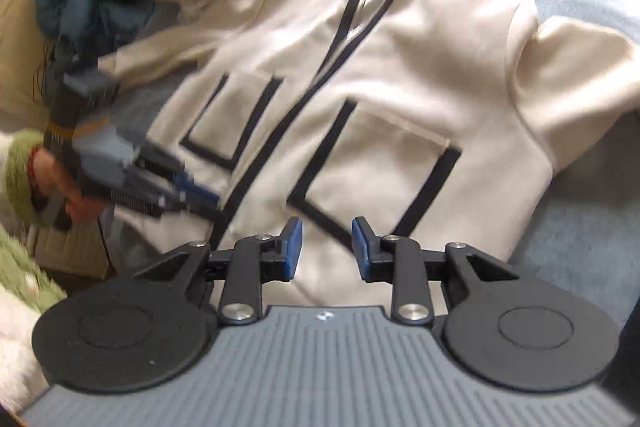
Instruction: Fold clothes
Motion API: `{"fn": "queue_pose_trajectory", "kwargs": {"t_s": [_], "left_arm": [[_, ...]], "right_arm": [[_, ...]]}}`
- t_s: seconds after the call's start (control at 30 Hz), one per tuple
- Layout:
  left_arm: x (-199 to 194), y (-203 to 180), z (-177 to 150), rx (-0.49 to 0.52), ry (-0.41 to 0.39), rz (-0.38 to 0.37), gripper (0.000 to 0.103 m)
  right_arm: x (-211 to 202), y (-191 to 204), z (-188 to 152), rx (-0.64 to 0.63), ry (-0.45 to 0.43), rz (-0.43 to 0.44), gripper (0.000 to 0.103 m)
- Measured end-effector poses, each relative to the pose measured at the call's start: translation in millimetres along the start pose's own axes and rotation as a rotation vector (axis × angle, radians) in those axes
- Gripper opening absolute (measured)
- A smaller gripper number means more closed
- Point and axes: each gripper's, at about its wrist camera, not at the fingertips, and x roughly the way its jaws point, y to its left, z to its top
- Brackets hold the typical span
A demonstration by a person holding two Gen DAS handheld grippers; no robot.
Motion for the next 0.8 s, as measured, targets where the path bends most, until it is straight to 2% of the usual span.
{"fn": "queue_pose_trajectory", "kwargs": {"t_s": [0.07,0.1,0.13,0.23,0.37,0.53,0.63,0.7,0.77,0.8], "left_arm": [[5,-4,-1,0.021,-0.008,0.015,0.022],[7,-5,-1,0.023,-0.011,0.024,0.022],[8,-6,-1,0.024,-0.016,0.028,0.022],[5,-2,-1,-0.015,-0.046,0.015,0.022],[-4,5,0,-0.045,-0.086,0.015,0.022],[-14,14,4,-0.047,-0.145,0.030,0.023],[-17,21,8,-0.063,-0.185,0.031,0.025],[-16,25,11,-0.069,-0.203,0.038,0.025],[-12,29,14,-0.069,-0.207,0.042,0.025],[-10,30,15,-0.070,-0.204,0.040,0.025]], "right_arm": [[6,-11,40,0.077,-0.163,0.007,0.030],[16,-14,57,0.106,-0.216,-0.002,0.033],[32,-16,74,0.117,-0.253,-0.011,0.036],[81,-13,114,0.103,-0.319,-0.114,0.041],[151,2,155,-0.068,-0.324,-0.314,0.042],[206,2,177,-0.145,-0.275,-0.458,0.042],[220,-7,178,-0.127,-0.253,-0.498,0.041],[222,-12,175,-0.102,-0.266,-0.495,0.039],[219,-16,173,-0.072,-0.285,-0.497,0.025],[217,-18,171,-0.056,-0.295,-0.496,0.024]]}}
